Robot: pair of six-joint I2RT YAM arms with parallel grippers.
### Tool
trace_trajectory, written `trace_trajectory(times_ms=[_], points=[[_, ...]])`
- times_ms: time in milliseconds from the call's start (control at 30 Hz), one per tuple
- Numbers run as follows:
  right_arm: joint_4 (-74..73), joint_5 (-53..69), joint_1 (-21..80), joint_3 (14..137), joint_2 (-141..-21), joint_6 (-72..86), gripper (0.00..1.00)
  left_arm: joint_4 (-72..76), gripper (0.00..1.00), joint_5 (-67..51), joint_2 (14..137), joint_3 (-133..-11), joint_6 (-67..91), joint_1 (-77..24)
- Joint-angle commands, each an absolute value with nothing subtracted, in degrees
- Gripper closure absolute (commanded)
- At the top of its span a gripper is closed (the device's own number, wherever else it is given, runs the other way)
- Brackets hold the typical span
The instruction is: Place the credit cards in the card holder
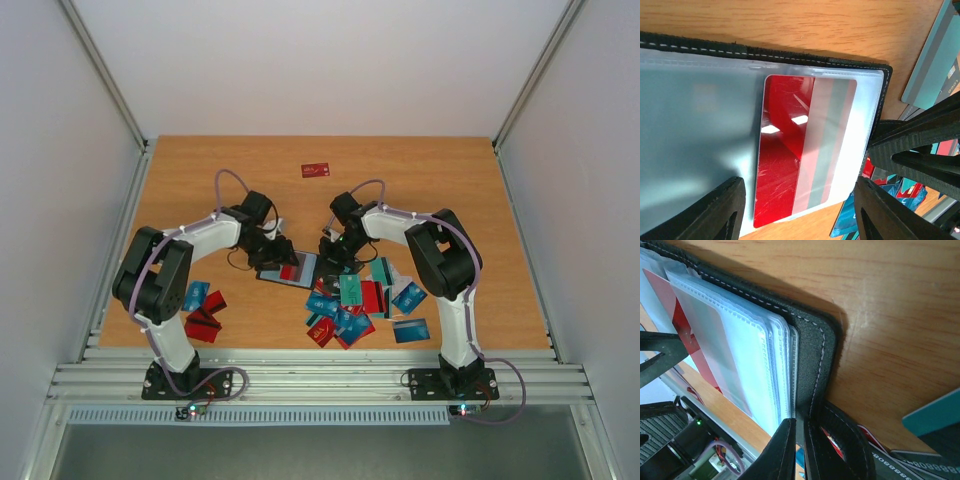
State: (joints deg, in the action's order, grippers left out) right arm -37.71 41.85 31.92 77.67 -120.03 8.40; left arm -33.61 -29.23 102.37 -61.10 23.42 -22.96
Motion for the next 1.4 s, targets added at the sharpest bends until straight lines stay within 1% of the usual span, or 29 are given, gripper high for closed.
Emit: trace_trajectory(times_ms=[0,700,867,1133,1300,1367], points=[[-39.31,39.64,32.65,76.3,-121.64,9.53,0.92,-35.14,0.39,-27.07,103.64,-63.37,21.06,-23.71],[-38.91,39.81,32.68,76.03,-121.86,10.28,0.93,-33.31,0.5,-29.89,107.06,-65.99,20.93,-27.72],[-39.11,39.65,32.69,75.84,-121.69,10.2,0.93,-32.98,0.51,-31.81,107.84,-66.7,21.2,-28.99],[-40.23,38.47,32.62,77.46,-121.25,8.92,0.93,-34.06,0.51,-32.67,105.34,-66.01,23.32,-29.09],[-41.92,37.26,31.81,80.21,-121.59,6.87,0.93,-35.56,0.5,-32.56,104.3,-66.01,24.87,-29.09],[-42.28,37.14,31.35,80.75,-121.33,6.21,0.92,-36.12,0.47,-32.06,103.68,-66.13,25.19,-28.93]])
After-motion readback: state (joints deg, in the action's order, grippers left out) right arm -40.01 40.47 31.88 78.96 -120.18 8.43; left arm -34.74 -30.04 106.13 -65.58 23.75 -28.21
